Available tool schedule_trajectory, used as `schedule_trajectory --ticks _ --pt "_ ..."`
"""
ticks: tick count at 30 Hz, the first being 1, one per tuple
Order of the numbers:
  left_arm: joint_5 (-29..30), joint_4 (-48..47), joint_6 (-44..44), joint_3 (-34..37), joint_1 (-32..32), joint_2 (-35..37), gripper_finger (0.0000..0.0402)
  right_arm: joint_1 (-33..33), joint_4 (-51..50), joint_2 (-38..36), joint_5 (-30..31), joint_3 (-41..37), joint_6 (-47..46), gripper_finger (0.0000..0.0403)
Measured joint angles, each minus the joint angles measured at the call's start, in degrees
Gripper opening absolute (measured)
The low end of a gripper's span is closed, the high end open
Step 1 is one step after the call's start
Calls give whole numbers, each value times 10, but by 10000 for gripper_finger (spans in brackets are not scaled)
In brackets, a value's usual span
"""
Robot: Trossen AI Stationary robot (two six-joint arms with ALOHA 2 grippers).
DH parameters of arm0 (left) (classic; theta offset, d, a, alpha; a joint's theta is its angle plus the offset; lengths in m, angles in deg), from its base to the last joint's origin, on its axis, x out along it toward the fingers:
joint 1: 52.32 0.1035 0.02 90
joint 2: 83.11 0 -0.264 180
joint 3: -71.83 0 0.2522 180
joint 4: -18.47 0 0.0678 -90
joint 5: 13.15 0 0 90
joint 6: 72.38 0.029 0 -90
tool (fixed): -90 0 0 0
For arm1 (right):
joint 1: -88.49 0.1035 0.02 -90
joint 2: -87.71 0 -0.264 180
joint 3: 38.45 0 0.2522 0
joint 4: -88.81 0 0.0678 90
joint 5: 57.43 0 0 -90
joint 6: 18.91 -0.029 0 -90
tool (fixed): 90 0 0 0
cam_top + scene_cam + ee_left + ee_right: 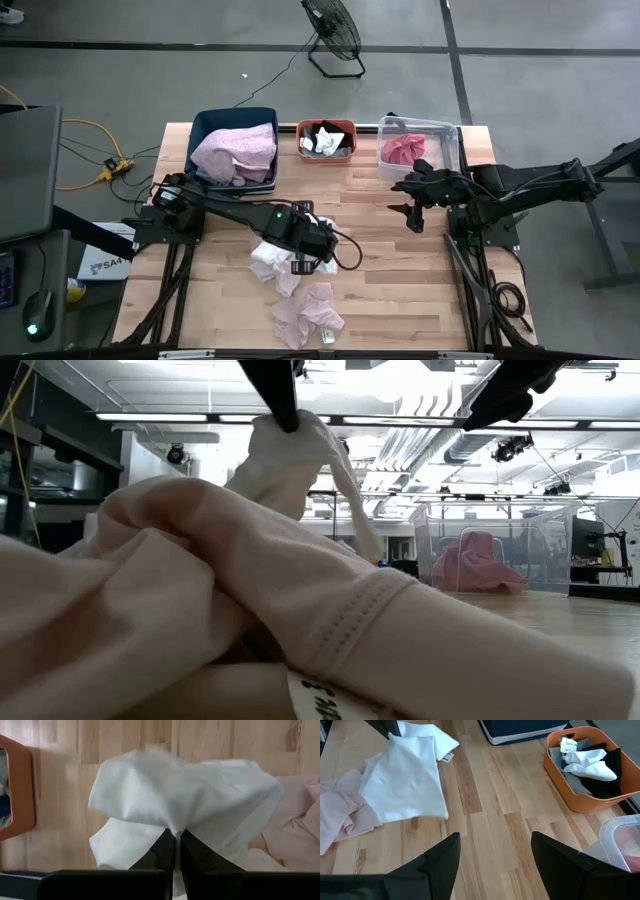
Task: Pick & Place Cloths
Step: Adjust the white underwear on the table, then put the light pink underwear into the transparent bin
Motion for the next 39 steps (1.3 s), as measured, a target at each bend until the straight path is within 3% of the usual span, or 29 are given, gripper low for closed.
schedule_trajectory --ticks 9,18,25,27,33,39 --pt "13 29 -20 52 0 0 17 0 0 0 0 0 0 236" --pt "30 9 -47 66 0 0 149 0 0 0 0 0 0 236" --pt "-80 -27 -123 66 -6 -1 223 0 1 0 0 -5 0 236" --pt "-102 -22 -123 66 -19 -5 229 0 3 0 -1 -14 0 236" --pt "-106 -7 -50 67 -77 -17 232 0 26 1 -21 -55 0 236" --pt "-109 -5 -40 67 -108 -25 232 0 37 0 -33 -61 -9 236"
